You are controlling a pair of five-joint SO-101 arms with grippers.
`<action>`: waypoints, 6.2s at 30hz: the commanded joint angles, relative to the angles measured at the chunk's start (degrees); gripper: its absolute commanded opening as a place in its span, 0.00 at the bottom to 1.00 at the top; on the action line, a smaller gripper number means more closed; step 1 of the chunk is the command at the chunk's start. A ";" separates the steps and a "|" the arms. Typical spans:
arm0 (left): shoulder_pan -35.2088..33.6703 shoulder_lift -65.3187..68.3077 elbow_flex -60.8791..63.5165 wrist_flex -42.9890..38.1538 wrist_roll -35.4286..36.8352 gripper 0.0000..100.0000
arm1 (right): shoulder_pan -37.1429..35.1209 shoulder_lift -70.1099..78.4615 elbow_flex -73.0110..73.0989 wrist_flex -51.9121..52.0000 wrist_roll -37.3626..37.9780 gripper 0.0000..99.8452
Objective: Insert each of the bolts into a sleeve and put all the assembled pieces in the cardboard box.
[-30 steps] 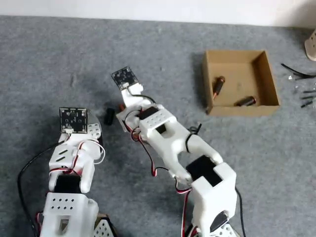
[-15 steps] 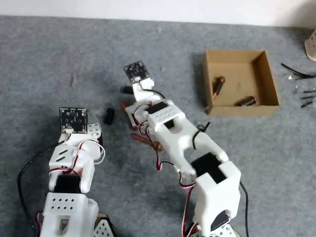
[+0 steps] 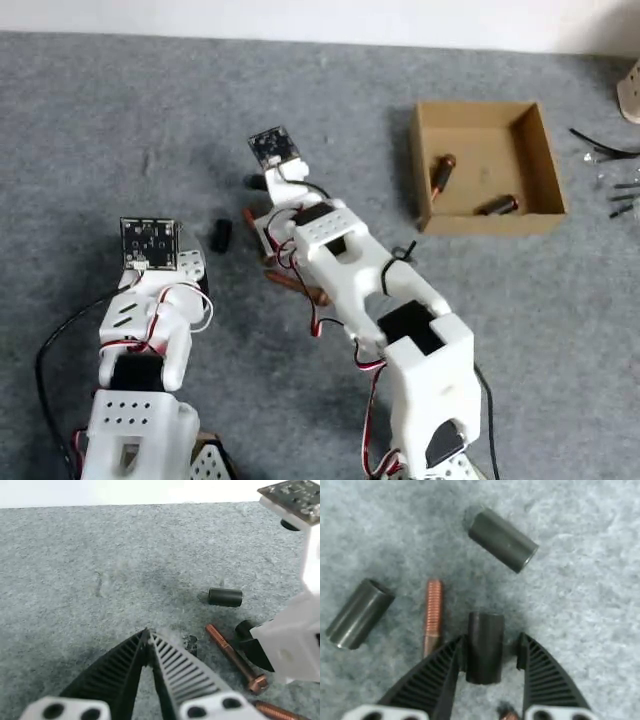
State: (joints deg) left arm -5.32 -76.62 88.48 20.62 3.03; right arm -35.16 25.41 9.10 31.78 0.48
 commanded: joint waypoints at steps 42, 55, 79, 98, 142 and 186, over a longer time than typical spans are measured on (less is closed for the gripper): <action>6.11 4.35 -4.18 -4.57 -2.81 0.01 | 13.67 -75.82 59.91 -9.10 4.40 0.00; 13.93 55.96 -36.88 -0.70 5.54 0.10 | 17.45 -100.88 77.93 -10.68 4.40 0.00; 15.60 75.65 -51.12 12.84 27.87 0.20 | 17.45 -101.32 79.96 -13.49 7.12 0.00; 14.29 83.03 -57.71 18.11 31.65 0.09 | 17.45 -101.32 80.04 -13.49 7.12 0.00; -17.36 56.84 -44.62 30.42 -82.02 0.01 | 18.07 -101.32 84.18 -20.62 9.49 0.00; -15.52 78.64 -70.46 44.22 52.13 0.26 | 18.24 -101.32 84.35 -20.79 9.67 0.00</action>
State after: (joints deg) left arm -19.56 2.42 17.19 67.38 49.54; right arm -17.76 -74.90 93.76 13.49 9.45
